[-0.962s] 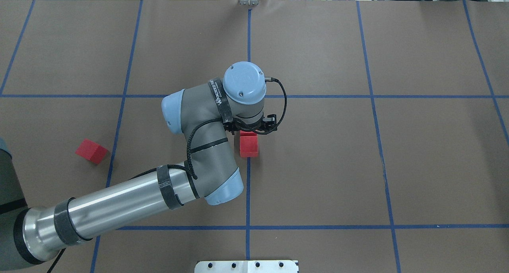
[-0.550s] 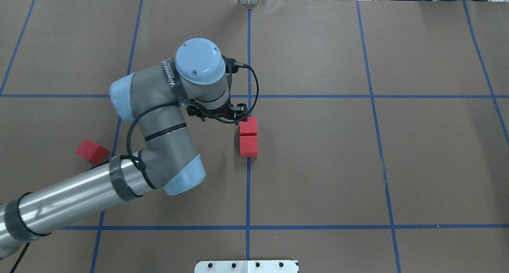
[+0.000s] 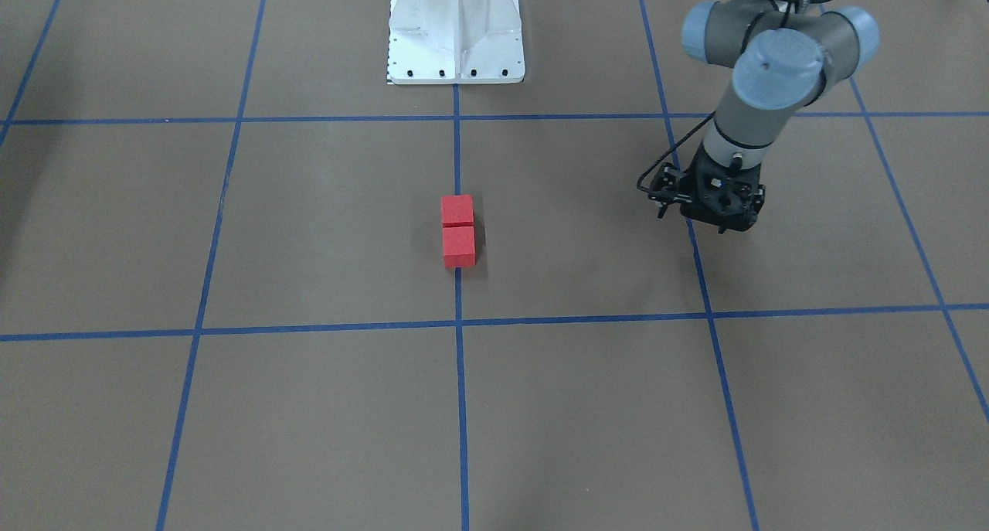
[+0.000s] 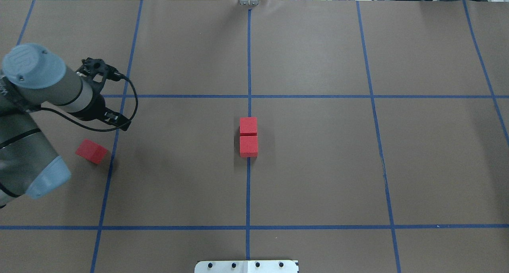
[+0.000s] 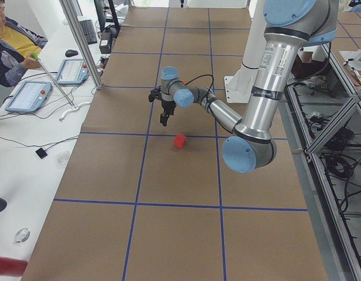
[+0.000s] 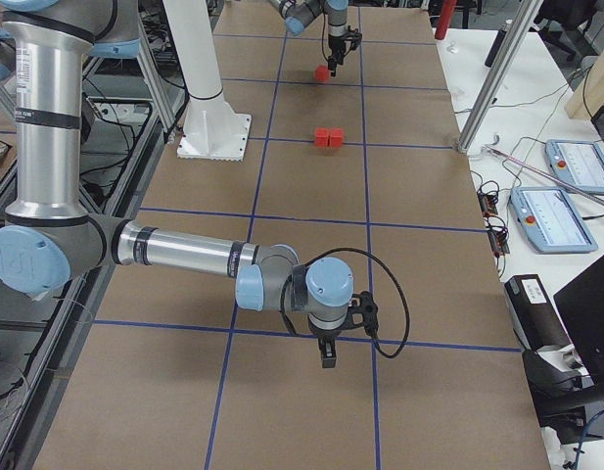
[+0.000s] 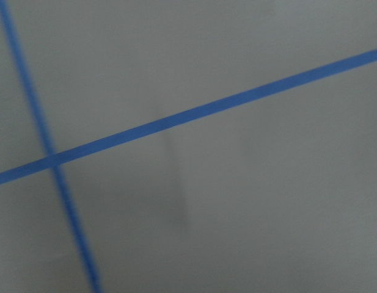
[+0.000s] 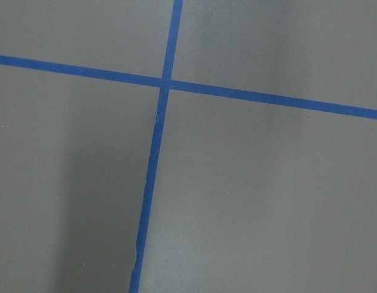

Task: Form red blocks into L shape at center
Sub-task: 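Open the left gripper and pull it back toward the last red cube, then lower the left gripper onto the remaining red cube and grasp it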

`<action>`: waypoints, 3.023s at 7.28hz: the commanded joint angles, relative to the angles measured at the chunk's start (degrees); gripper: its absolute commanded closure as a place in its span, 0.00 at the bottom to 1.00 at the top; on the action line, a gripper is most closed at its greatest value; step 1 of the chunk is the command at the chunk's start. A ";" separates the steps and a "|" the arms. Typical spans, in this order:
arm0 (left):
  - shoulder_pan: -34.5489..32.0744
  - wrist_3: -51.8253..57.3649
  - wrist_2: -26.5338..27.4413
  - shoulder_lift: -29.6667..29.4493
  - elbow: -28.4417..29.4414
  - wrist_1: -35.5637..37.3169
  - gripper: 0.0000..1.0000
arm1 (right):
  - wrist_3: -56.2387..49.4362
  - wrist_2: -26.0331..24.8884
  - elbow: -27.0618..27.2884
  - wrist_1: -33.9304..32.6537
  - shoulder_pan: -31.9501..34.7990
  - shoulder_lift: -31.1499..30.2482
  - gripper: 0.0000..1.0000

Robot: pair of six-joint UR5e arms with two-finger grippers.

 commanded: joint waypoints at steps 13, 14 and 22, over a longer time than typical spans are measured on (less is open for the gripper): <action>1.69 1.05 -1.13 8.67 0.51 -9.35 0.00 | 0.27 -0.09 0.08 0.09 0.00 0.53 0.00; 1.87 1.05 -1.13 9.46 0.60 -9.44 0.00 | 0.27 -0.09 0.08 0.09 0.00 0.53 0.00; 3.36 -2.29 -1.13 9.38 0.78 -9.53 0.00 | 0.36 -0.26 -0.01 0.09 0.00 0.88 0.00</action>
